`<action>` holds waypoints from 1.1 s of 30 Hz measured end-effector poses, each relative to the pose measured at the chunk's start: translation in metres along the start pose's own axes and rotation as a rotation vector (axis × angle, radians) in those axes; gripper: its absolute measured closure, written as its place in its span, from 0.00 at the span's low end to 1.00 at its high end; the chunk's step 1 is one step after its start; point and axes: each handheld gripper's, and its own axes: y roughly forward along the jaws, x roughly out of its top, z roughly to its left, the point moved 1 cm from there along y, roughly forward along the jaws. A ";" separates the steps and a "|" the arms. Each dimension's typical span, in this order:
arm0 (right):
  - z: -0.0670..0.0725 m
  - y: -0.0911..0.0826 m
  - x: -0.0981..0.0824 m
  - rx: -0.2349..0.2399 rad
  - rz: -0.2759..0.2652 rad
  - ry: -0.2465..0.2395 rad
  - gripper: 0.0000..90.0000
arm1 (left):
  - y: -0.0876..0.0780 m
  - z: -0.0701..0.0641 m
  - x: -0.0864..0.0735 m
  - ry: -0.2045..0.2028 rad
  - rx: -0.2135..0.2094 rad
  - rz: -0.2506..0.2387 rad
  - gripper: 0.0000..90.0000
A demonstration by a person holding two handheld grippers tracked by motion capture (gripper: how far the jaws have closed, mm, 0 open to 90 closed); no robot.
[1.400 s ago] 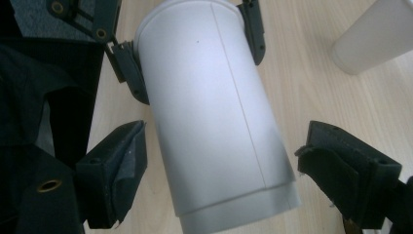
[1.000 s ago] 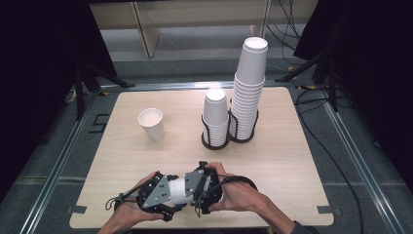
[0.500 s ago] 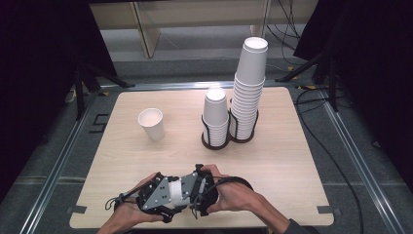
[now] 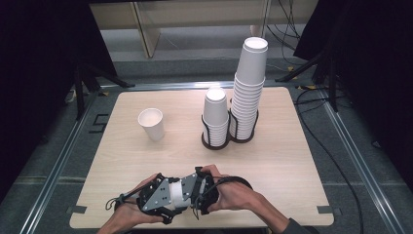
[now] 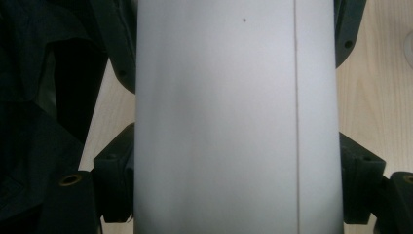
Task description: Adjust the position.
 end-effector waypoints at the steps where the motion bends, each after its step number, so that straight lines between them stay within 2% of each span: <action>1: 0.000 0.000 0.000 0.003 -0.004 -0.002 0.26 | 0.000 0.000 0.000 -0.010 0.007 -0.015 0.16; 4: -0.002 -0.001 -0.002 0.006 -0.018 0.003 0.25 | 0.000 0.002 -0.002 -0.031 0.006 -0.053 0.13; 7: -0.002 -0.005 -0.004 0.024 -0.037 0.045 0.25 | 0.000 0.005 -0.004 -0.071 -0.007 -0.116 0.12; 9: -0.004 -0.009 -0.007 0.024 -0.061 0.069 0.25 | -0.003 0.007 -0.006 -0.092 0.001 -0.151 0.12; 10: -0.005 -0.011 -0.009 0.033 -0.079 0.085 0.25 | -0.003 0.008 -0.006 -0.101 -0.002 -0.177 0.12; 11: -0.007 -0.013 -0.011 0.031 -0.096 0.090 0.25 | -0.005 0.010 -0.007 -0.097 0.003 -0.173 0.11; 12: -0.008 -0.015 -0.013 0.028 -0.112 0.102 0.25 | -0.005 0.011 -0.008 -0.119 -0.002 -0.202 0.11; 13: -0.007 -0.017 -0.015 0.043 -0.122 0.151 0.25 | -0.006 0.012 -0.008 -0.137 0.001 -0.210 0.11; 14: -0.010 -0.018 -0.016 0.037 -0.153 0.138 0.25 | -0.006 0.013 -0.009 -0.153 0.003 -0.226 0.11; 15: -0.011 -0.020 -0.018 0.031 -0.162 0.154 0.25 | -0.007 0.014 -0.011 -0.168 0.004 -0.242 0.11; 16: -0.010 -0.022 -0.020 0.051 -0.180 0.203 0.25 | -0.007 0.016 -0.012 -0.189 -0.007 -0.269 0.13; 17: -0.011 -0.024 -0.022 0.058 -0.208 0.223 0.25 | -0.008 0.016 -0.012 -0.202 -0.008 -0.287 0.15; 20: -0.016 -0.030 -0.029 0.049 -0.275 0.247 0.25 | -0.010 0.019 -0.014 -0.236 0.003 -0.328 0.16; 21: -0.017 -0.031 -0.030 0.044 -0.295 0.252 0.25 | -0.012 0.020 -0.015 -0.250 0.011 -0.326 0.16; 22: -0.017 -0.034 -0.032 0.048 -0.310 0.281 0.25 | -0.012 0.021 -0.015 -0.266 0.006 -0.340 0.16; 26: -0.020 -0.037 -0.036 0.047 -0.367 0.321 0.24 | -0.011 0.021 -0.016 -0.288 -0.001 -0.385 0.16; 27: -0.021 -0.037 -0.037 0.046 -0.373 0.321 0.24 | -0.013 0.022 -0.016 -0.291 0.008 -0.371 0.16; 29: -0.021 -0.037 -0.038 0.042 -0.387 0.334 0.24 | -0.013 0.023 -0.016 -0.314 0.006 -0.390 0.16; 30: -0.022 -0.037 -0.039 0.040 -0.393 0.335 0.24 | -0.012 0.023 -0.016 -0.326 0.005 -0.420 0.16; 31: -0.022 -0.037 -0.039 0.031 -0.400 0.334 0.24 | -0.014 0.024 -0.016 -0.331 0.010 -0.405 0.16; 33: -0.022 -0.037 -0.040 0.036 -0.416 0.347 0.24 | -0.015 0.025 -0.017 -0.343 0.013 -0.415 0.16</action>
